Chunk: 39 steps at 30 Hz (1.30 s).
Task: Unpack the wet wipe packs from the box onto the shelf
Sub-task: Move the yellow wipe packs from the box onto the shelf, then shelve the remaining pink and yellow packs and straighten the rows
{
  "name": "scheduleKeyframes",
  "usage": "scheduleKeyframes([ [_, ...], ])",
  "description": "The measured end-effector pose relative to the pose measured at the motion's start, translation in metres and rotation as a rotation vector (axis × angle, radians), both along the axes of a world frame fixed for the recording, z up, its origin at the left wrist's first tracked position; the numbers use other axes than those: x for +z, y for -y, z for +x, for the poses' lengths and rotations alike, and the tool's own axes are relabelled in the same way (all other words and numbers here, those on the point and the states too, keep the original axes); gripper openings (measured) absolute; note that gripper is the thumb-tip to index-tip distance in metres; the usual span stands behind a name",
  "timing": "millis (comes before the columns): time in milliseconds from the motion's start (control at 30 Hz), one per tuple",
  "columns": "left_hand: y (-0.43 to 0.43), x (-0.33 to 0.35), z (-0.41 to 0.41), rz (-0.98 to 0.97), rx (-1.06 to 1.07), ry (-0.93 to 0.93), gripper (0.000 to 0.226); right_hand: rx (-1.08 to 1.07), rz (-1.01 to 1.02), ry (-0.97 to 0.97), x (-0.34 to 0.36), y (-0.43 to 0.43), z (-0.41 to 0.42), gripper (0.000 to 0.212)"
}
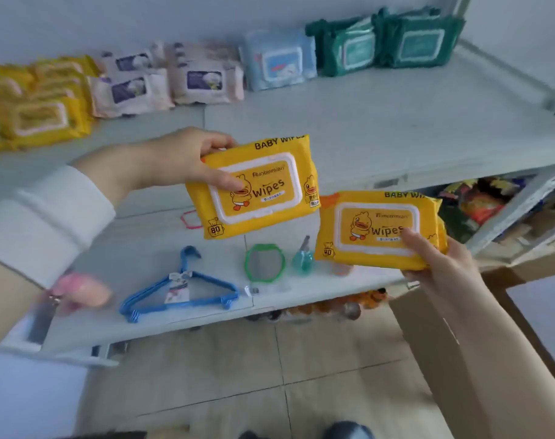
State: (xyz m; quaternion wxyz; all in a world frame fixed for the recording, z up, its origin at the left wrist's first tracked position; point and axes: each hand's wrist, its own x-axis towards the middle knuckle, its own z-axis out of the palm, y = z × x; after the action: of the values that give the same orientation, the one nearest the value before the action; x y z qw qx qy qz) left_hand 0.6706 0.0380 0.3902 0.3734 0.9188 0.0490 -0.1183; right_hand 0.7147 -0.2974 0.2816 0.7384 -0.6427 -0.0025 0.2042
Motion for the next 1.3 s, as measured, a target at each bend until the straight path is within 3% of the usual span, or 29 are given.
scheduleKeyframes([
  [100,-0.087,0.009,-0.056,0.053,0.113,0.047,0.090,0.056,-0.017,0.037,0.017,-0.080,-0.013,0.064],
  [333,-0.253,0.013,-0.153,0.076,0.315,-0.038,0.089,0.241,-0.049,0.075,0.022,-0.245,-0.020,0.076],
  [400,-0.291,0.012,-0.170,0.064,0.377,-0.064,0.090,0.305,-0.046,0.099,0.021,-0.291,-0.016,0.060],
  [500,-0.341,0.007,-0.183,0.083,0.449,-0.086,0.092,0.424,-0.028,0.148,0.026,-0.366,-0.011,0.060],
  [600,-0.383,-0.001,-0.185,0.106,0.483,-0.095,0.091,0.486,-0.019,0.165,0.025,-0.439,-0.007,0.012],
  [667,-0.411,-0.004,-0.182,0.095,0.494,-0.114,0.090,0.482,-0.042,0.178,0.023,-0.484,-0.007,0.004],
  [867,-0.488,-0.014,-0.152,0.082,0.452,-0.221,0.089,0.443,-0.143,0.263,0.018,-0.581,-0.007,0.018],
  [1000,-0.530,-0.023,-0.128,0.119,0.409,-0.218,0.080,0.334,-0.548,0.508,0.006,-0.607,0.001,0.030],
  [1167,-0.549,-0.035,-0.110,0.346,0.418,-0.118,0.060,0.289,-0.971,0.725,0.008,-0.614,-0.002,0.052],
  [1300,-0.521,-0.029,-0.094,0.711,0.428,-0.031,0.056,0.327,-0.931,0.603,0.018,-0.612,-0.004,0.076],
])
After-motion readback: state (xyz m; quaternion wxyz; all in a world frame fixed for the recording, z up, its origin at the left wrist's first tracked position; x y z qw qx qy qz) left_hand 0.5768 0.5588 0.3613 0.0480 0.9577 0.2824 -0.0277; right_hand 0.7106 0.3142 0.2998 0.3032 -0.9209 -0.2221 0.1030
